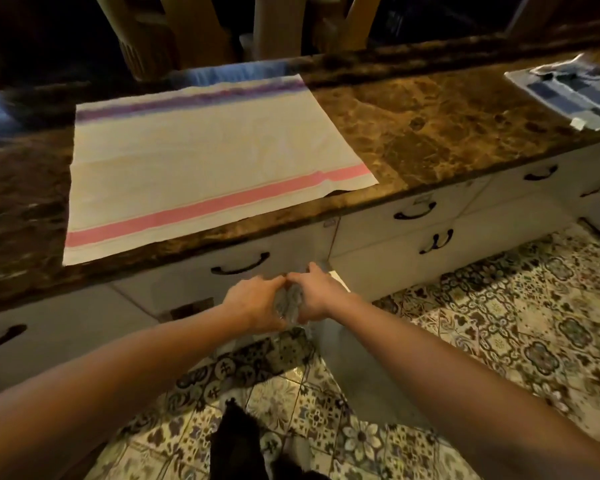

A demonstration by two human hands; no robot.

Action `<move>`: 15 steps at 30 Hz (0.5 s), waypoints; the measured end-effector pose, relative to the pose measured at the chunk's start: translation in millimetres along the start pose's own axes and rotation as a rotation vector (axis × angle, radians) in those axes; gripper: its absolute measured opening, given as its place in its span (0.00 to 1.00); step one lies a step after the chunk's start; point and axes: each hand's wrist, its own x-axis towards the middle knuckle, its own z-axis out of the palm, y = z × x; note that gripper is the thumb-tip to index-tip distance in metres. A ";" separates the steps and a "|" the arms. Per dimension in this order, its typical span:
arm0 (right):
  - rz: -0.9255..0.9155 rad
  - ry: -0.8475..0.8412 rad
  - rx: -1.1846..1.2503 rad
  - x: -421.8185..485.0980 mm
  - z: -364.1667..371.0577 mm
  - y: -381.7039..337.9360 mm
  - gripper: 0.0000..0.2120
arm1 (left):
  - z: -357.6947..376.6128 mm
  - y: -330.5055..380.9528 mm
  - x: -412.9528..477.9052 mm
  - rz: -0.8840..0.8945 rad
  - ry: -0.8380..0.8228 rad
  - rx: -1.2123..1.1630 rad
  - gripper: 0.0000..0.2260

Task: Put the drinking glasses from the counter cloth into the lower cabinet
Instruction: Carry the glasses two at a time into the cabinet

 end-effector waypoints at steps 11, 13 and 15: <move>0.012 -0.033 0.114 94.2 101.1 32.6 0.25 | 104.6 -42.6 68.7 -0.133 -0.220 -0.133 0.39; 0.019 -0.043 0.116 119.8 117.9 39.5 0.25 | 127.0 -54.8 90.7 -0.153 -0.234 -0.134 0.40; 0.040 -0.050 0.111 149.8 140.6 46.4 0.25 | 147.8 -68.6 113.1 -0.177 -0.240 -0.141 0.37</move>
